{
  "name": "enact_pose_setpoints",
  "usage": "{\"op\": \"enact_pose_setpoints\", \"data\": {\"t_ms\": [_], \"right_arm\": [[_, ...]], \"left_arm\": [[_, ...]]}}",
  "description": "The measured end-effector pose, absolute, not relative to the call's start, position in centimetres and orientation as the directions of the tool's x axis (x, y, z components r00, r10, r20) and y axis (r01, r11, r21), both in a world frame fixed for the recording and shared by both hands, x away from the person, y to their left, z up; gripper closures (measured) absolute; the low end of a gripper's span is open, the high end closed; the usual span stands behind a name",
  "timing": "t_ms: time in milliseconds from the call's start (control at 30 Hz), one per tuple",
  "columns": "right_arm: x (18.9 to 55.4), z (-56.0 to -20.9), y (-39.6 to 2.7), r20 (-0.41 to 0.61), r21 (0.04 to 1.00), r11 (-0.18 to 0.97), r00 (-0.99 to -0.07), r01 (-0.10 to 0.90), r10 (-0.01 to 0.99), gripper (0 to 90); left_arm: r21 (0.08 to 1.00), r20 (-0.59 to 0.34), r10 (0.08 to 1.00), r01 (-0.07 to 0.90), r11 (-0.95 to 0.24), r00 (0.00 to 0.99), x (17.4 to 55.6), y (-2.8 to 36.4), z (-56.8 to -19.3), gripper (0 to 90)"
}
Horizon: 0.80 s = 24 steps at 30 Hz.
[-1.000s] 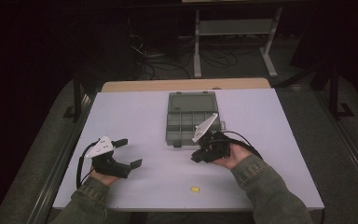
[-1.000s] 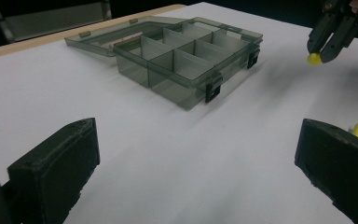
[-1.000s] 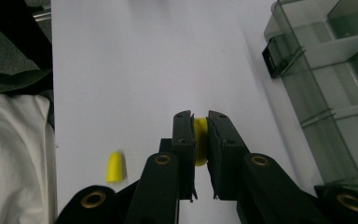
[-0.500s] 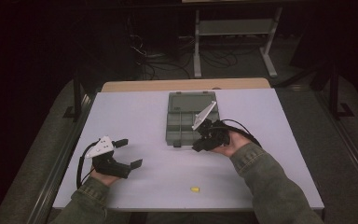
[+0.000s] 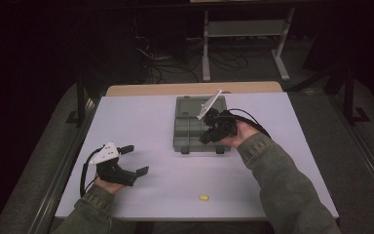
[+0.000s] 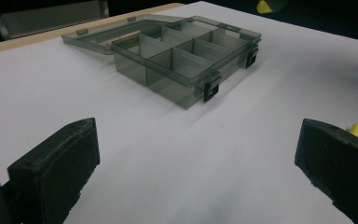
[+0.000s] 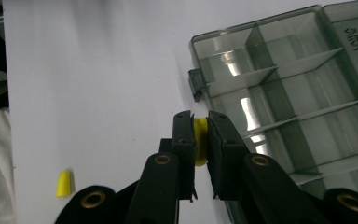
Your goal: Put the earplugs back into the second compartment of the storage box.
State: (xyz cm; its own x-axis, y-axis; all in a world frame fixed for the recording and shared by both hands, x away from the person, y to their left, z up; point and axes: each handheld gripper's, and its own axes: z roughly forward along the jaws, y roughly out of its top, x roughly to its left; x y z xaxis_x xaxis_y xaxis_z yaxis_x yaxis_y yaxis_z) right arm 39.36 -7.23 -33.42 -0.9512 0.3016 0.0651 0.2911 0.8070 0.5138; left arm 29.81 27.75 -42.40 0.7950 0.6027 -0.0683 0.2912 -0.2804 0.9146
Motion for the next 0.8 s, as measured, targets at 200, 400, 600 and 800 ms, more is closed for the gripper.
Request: {"op": "enact_pose_setpoints", "data": {"t_ms": [200, 400, 600, 800], "right_arm": [[40.8, -32.8, -6.9, 0.066, 0.517, 0.799, -0.945, 0.308, 0.321, 80.7], [42.8, -32.8, -6.7, 0.078, 0.515, 0.786, -0.932, 0.341, 0.354, 80.7], [44.9, -33.2, -6.2, 0.081, 0.508, 0.782, -0.924, 0.362, 0.375, 80.7], [46.5, -33.9, -5.6, 0.088, 0.502, 0.779, -0.918, 0.377, 0.387, 80.7]], "left_arm": [[0.914, -0.071, 0.603, 0.294, -0.28, 0.794, 29.8, 27.8, -42.4, 0.0], [0.914, -0.074, 0.602, 0.295, -0.278, 0.795, 29.8, 27.8, -42.4, 0.0], [0.914, -0.073, 0.6, 0.294, -0.279, 0.797, 29.9, 27.8, -42.4, 0.0], [0.915, -0.076, 0.599, 0.295, -0.276, 0.797, 29.8, 27.8, -42.4, 0.0]]}}
